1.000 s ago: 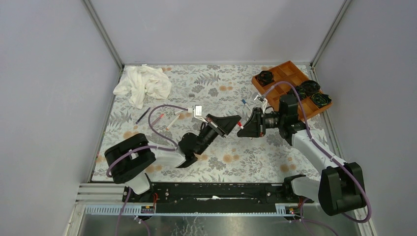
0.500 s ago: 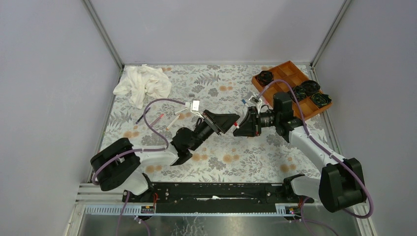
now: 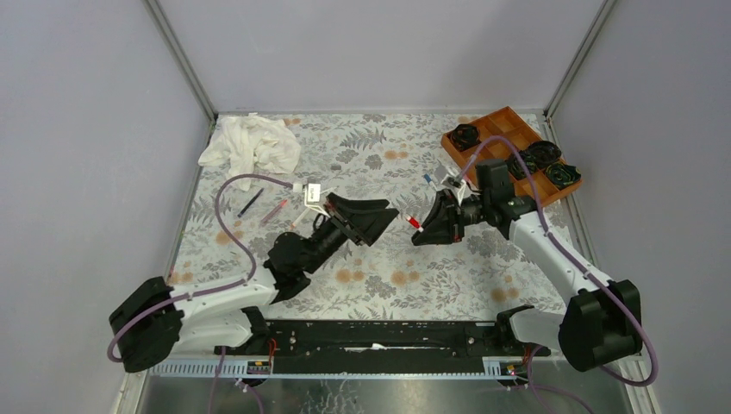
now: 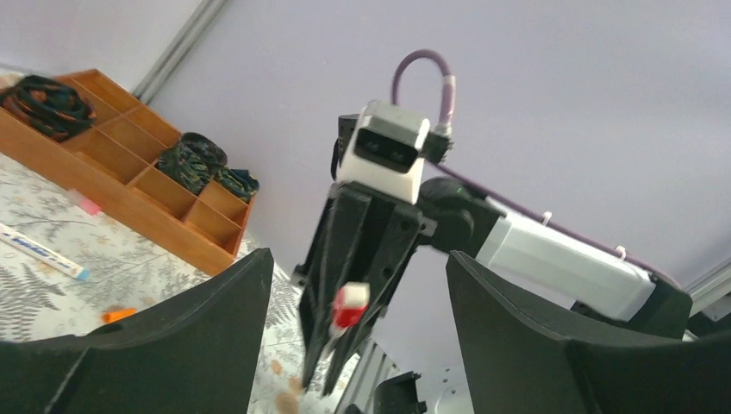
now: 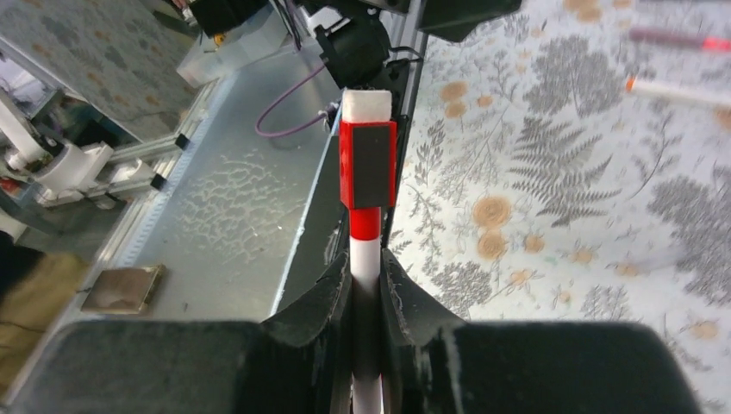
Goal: Insert the pens into the pen caps
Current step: Press the pen cap onto the pen, then place the pen at the center of the board.
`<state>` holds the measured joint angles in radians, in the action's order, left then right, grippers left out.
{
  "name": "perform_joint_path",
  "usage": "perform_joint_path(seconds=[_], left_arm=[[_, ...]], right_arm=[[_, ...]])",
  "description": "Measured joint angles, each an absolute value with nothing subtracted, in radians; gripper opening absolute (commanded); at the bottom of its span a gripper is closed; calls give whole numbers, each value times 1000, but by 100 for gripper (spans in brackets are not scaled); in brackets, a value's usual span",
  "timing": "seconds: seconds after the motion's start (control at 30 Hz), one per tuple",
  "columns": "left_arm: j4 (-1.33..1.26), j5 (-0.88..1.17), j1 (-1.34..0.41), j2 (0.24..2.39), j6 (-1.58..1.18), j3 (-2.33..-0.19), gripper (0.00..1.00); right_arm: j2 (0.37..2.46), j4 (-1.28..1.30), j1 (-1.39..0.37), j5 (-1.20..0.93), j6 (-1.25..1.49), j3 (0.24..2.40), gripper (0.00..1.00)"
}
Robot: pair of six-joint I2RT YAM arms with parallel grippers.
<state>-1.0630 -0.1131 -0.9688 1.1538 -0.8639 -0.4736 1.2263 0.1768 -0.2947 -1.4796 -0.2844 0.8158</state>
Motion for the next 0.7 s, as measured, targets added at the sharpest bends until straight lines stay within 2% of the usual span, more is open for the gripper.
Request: perform_joint_path(seconds=[0.07,0.3,0.7], left_arm=[[-1020,-110,-969,1077,-804,-447,87],[-875,-104,-969,862,-620,-386,98],[-714,-132,-969,751,-493,-373,99]], right_arm=[[1227,405,-295,-1502,-531,891,0],[1240,831,-295,-1530,-1021,929,0],[1289,1044,-295,-1531,-1245,956,0]])
